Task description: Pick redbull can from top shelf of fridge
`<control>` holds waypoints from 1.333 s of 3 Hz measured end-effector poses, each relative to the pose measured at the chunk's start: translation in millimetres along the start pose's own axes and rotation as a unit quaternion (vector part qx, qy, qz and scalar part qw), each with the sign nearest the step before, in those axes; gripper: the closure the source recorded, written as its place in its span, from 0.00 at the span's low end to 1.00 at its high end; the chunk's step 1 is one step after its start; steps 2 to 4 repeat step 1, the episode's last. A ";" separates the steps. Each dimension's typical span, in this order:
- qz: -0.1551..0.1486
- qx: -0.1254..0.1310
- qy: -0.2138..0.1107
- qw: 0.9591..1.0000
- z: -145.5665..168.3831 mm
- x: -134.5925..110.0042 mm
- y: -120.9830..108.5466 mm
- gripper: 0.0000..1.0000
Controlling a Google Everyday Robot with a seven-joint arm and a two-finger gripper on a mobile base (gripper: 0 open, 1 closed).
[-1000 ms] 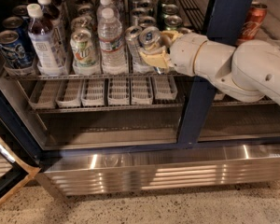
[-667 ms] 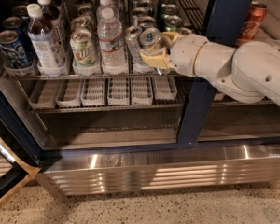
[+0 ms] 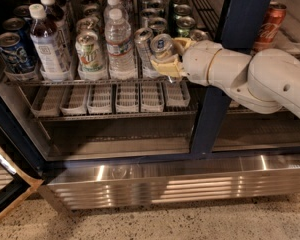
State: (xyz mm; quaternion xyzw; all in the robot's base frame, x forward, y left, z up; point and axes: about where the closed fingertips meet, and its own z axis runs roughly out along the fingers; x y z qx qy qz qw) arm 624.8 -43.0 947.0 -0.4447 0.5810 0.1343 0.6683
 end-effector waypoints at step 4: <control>0.000 0.000 0.000 1.000 0.0 0.1 0.1 1.00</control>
Offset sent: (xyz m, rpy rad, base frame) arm 0.0000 0.0000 0.0000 0.0000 0.0000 0.0000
